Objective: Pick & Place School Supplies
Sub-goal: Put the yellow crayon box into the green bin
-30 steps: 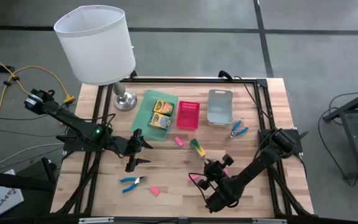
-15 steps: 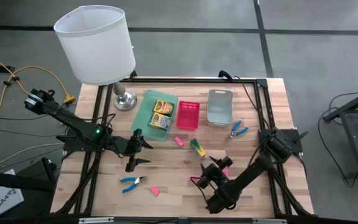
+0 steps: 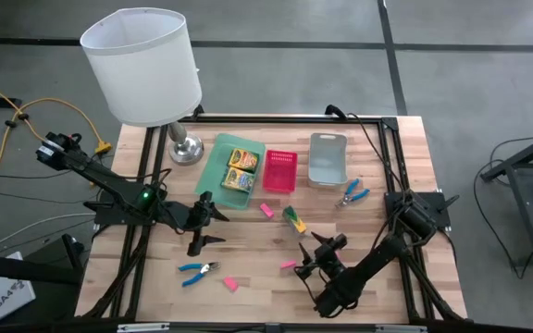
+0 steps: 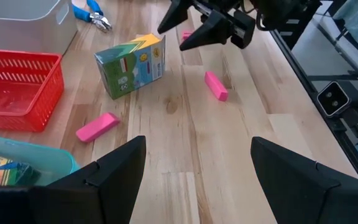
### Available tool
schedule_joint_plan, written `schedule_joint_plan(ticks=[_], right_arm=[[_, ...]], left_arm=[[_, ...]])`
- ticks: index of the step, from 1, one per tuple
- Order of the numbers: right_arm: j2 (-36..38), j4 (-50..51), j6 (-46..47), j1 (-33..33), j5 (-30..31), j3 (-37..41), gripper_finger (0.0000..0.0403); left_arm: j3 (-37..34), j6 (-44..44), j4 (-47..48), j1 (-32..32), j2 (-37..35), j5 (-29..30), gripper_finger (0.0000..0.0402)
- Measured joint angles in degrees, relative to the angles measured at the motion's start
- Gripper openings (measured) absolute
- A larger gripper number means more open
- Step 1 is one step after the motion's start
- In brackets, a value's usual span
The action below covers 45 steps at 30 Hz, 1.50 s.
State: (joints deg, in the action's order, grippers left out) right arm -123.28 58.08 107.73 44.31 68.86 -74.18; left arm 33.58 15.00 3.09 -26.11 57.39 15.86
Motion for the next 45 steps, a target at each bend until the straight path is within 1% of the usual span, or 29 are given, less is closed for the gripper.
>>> schedule_joint_plan(ticks=[8, 17, 24, 34, 38, 45], right_arm=[[0.0, -1.1, -1.7, -0.6, 0.1, 0.1, 0.0247], [0.0, -9.6, -6.9, -3.1, 0.2, 3.7, 0.0247], [0.0, -10.8, -7.5, -5.7, 0.3, 4.7, 0.0247], [0.0, -14.9, -13.7, -7.9, -1.2, 4.7, 0.0246], [0.0, -15.7, -15.3, -8.1, -2.1, 4.7, 0.0233], [0.0, -15.7, -15.5, -8.1, -2.8, 4.7, 0.0186]], left_arm=[[0.0, 0.0, -0.1, 0.7, 0.0, 0.0, 0.0284], [0.0, 0.0, -0.1, 1.7, 0.0, 0.0, 0.0284], [0.0, 0.0, -0.1, 1.7, 0.0, 0.0, 0.0284], [0.0, 0.0, -0.1, 1.7, 0.0, 0.0, 0.0284], [0.0, 0.0, -0.1, 1.7, 0.0, 0.0, 0.0284], [0.0, 0.0, -0.1, 1.7, 0.0, 0.0, 0.0284]])
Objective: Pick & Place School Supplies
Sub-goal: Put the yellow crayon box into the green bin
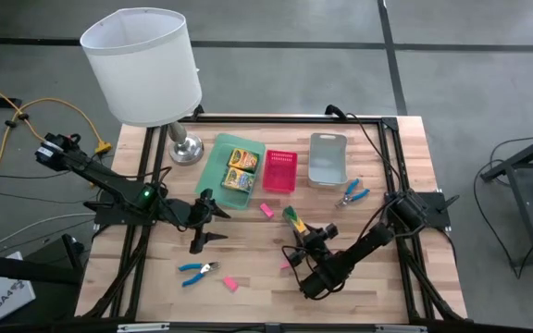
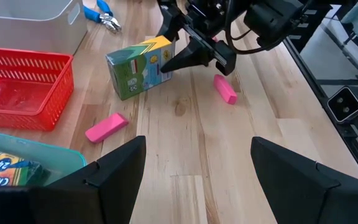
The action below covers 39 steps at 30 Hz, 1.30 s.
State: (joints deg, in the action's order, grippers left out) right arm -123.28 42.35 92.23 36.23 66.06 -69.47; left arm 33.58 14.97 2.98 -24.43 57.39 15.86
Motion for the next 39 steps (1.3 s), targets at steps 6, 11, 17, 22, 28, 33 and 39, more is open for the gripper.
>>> schedule_joint_plan(ticks=[6, 11, 17, 22, 28, 33, 39], right_arm=[[0.0, 0.0, -0.2, 0.0, -0.2, 0.0, 0.0135], [0.0, 0.0, -0.7, 0.0, -0.2, 0.0, 0.0095], [0.0, 0.0, -0.8, 0.0, -0.3, 0.0, 0.0101], [0.0, 0.1, -1.7, 0.0, -0.3, 0.0, 0.0105], [0.1, 0.2, -4.2, 0.0, -0.1, 0.0, 0.0091], [0.1, 0.4, -7.4, 0.0, 0.0, -0.2, 0.0098], [2.6, 0.3, -15.8, 0.0, 1.5, -0.4, 0.009]], left_arm=[[0.0, 0.0, 0.0, 0.0, 0.0, 0.0, 0.0284], [0.0, 0.0, 0.0, 0.0, 0.0, 0.0, 0.0284], [0.0, 0.0, 0.0, 0.0, 0.0, 0.0, 0.0284], [0.0, 0.0, 0.0, 0.0, 0.0, 0.0, 0.0284], [0.0, 0.0, 0.0, 0.0, 0.0, 0.0, 0.0284], [0.0, 0.0, 0.0, 0.0, 0.0, 0.0, 0.0284], [0.0, 0.0, 0.0, 0.0, 0.0, 0.0, 0.0284]])
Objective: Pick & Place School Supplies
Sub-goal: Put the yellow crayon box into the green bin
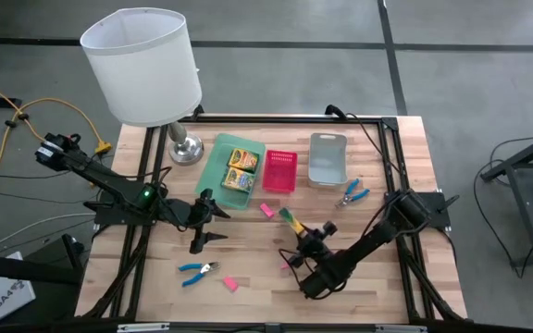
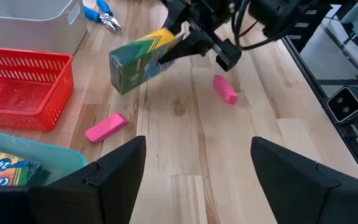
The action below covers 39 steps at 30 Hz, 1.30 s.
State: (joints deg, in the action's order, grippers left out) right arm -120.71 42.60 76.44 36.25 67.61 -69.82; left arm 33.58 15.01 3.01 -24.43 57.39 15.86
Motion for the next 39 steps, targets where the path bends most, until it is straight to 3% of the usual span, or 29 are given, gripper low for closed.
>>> schedule_joint_plan(ticks=[8, 17, 22, 31, 35, 39], right_arm=[[5.3, -0.8, -17.4, 0.0, 0.9, 0.0, 0.0094], [13.0, -3.1, -38.1, -0.8, 1.5, 0.0, 0.0092], [15.7, -10.3, -53.0, -1.2, 1.7, 0.0, 0.009], [16.8, -27.9, -79.2, -0.5, 4.0, 0.0, 0.0091], [16.8, -33.9, -86.4, -0.1, 4.3, 0.0, 0.0091], [16.8, -38.7, -90.5, 0.6, 4.5, 0.0, 0.0091]], left_arm=[[0.0, 4.6, 0.0, 0.0, 0.0, 0.0, 0.0284], [0.0, 16.7, -0.1, 1.3, 0.0, -1.4, 0.0284], [0.0, 20.9, -1.8, 5.0, 0.0, -8.4, 0.0284], [0.0, 22.4, -13.4, 11.7, 0.0, -25.4, 0.0284], [0.0, 18.0, -14.6, 13.7, 0.0, -27.8, 0.0284], [0.0, 1.2, -14.6, 13.2, 0.0, -27.0, 0.0284]])
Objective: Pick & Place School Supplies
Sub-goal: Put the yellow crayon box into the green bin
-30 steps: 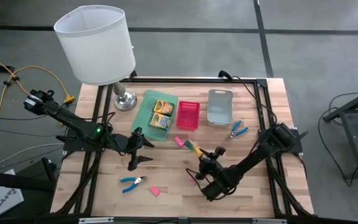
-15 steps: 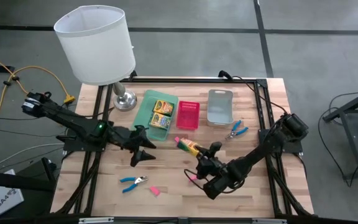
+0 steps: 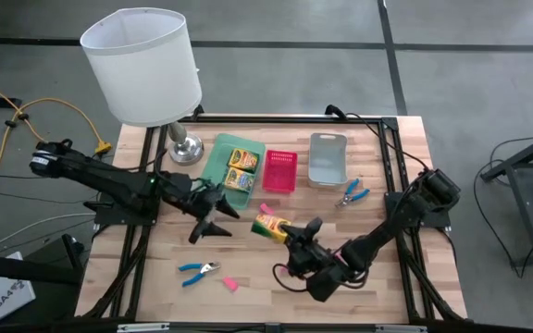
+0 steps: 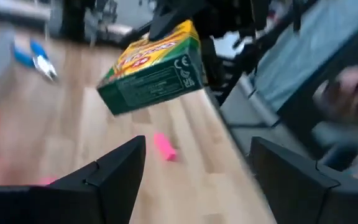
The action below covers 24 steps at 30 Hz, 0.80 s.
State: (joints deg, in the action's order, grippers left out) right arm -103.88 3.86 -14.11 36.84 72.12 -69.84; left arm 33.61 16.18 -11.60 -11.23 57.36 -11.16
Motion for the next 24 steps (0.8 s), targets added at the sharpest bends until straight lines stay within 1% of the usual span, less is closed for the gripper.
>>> schedule_joint_plan(ticks=[2, 3, 7, 11, 13, 15, 19, 24], right_arm=[[0.0, -2.0, -1.3, 0.3, 0.0, 0.0, 0.0091], [0.0, -2.9, -1.6, 0.3, 0.0, 0.0, 0.0091], [0.0, -6.1, -2.5, 0.4, -0.1, 0.0, 0.0091], [0.0, -8.0, -2.7, 0.4, -0.7, 0.0, 0.0091], [0.0, -9.3, -2.7, 0.4, -1.4, 0.0, 0.0091], [0.0, -10.9, -2.7, 0.2, -2.3, 0.0, 0.0091], [0.0, -11.9, -2.7, -0.1, -3.6, 0.0, 0.0091], [0.0, -12.3, -2.7, -0.5, -3.7, 0.0, 0.0091]], left_arm=[[0.0, -8.2, 0.0, -1.2, 0.0, 3.1, 0.0284], [0.0, -12.4, 0.0, -2.0, 0.0, 5.6, 0.0284], [0.0, -28.4, -0.3, -6.2, 0.1, 18.6, 0.0284], [0.0, -40.1, -2.6, -11.0, 1.4, 31.8, 0.0284], [0.0, -43.9, -4.8, -12.5, 2.7, 35.6, 0.0284], [0.0, -46.5, -7.3, -13.2, 4.4, 36.7, 0.0284], [0.0, -49.5, -13.4, -13.2, 7.6, 36.8, 0.0284], [0.0, -49.7, -18.4, -12.2, 9.6, 36.2, 0.0284]])
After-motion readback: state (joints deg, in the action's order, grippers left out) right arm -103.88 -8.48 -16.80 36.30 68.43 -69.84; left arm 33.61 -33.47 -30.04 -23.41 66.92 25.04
